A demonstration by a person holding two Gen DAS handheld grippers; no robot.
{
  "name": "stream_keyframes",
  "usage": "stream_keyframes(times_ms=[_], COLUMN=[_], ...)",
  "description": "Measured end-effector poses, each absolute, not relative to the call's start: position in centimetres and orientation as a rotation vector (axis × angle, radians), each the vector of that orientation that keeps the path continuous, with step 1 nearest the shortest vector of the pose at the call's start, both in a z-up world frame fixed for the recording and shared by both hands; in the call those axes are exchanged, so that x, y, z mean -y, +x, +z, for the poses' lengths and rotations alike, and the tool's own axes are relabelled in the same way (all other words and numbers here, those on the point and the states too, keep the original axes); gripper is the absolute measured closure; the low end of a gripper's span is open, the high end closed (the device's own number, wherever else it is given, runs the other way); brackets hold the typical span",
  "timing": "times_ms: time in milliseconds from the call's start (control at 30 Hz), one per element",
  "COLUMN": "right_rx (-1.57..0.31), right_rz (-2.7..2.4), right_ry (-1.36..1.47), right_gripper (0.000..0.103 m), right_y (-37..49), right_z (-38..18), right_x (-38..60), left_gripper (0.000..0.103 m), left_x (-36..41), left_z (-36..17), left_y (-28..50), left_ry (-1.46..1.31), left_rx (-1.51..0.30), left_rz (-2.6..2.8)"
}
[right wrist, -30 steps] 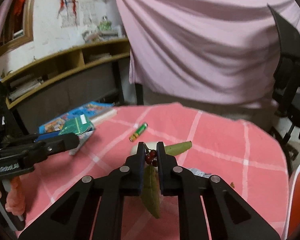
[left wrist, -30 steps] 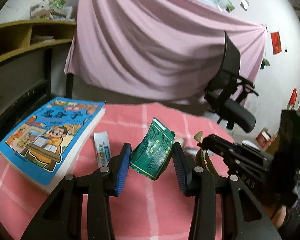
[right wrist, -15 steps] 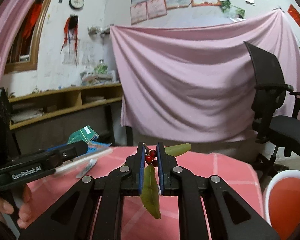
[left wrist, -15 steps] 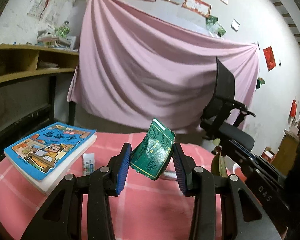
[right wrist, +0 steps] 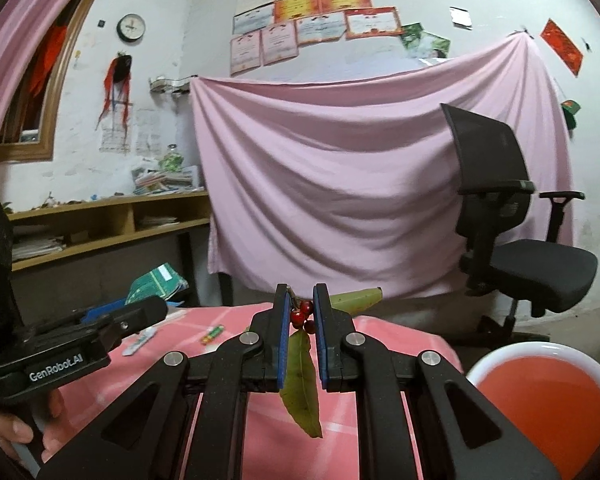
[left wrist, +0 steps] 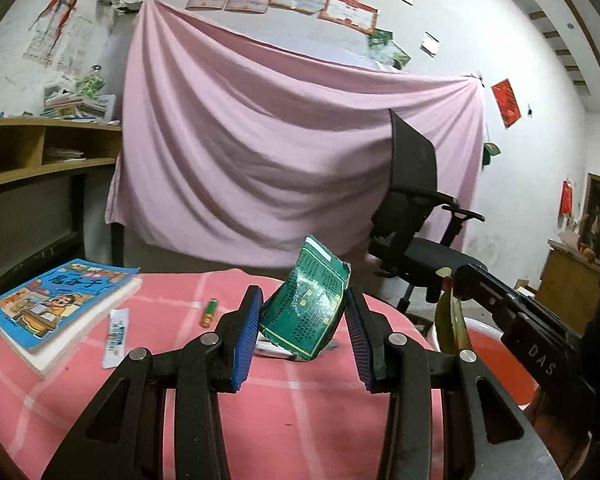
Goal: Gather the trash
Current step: 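Carry the packet and sprig over the bucket and open both grippers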
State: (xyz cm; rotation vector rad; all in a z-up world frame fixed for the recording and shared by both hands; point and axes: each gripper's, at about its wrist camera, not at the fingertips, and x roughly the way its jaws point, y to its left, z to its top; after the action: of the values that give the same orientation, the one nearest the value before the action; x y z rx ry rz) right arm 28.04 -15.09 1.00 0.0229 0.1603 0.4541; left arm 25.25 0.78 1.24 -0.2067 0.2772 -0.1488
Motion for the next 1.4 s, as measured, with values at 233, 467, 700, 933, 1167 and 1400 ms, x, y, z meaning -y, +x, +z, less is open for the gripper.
stream_keyframes(times_ms=[233,467,700,933,1167,1400], right_rx=[-0.142,-0.151,-0.215,-0.264,-0.296,-0.328], right_rz=[0.379,0.287,0.197,0.136,0.098,0.069], right_ry=[0.056,0.109,0.182,0.274,0.321,0.343], right_gripper=[0.093,0.093,0.093,0.093,0.093,0.093], right_y=[27.6,27.7,28.2,28.9,29.0,29.0], right_z=[1.1,0.6,-1.0,-1.6,-2.1,-2.8], right_x=[19.6,24.7,29.0,32.7,34.9,36.5], left_gripper=[0.067,0.066,0.066,0.066,0.066,0.061], left_x=[2.4,8.1,13.1,17.6,21.5,23.4], left_z=[1.8,2.7,2.5,2.2,1.4,0.6], left_y=[25.9,27.7,30.7,33.1,34.5,34.8], left_ry=[-0.212,-0.184,-0.169,-0.170,-0.136,-0.102], left_rx=[-0.270,-0.279,-0.373,-0.481,-0.567,-0.624], left_rz=[-0.185,-0.266,-0.345,-0.423,-0.477,-0.510])
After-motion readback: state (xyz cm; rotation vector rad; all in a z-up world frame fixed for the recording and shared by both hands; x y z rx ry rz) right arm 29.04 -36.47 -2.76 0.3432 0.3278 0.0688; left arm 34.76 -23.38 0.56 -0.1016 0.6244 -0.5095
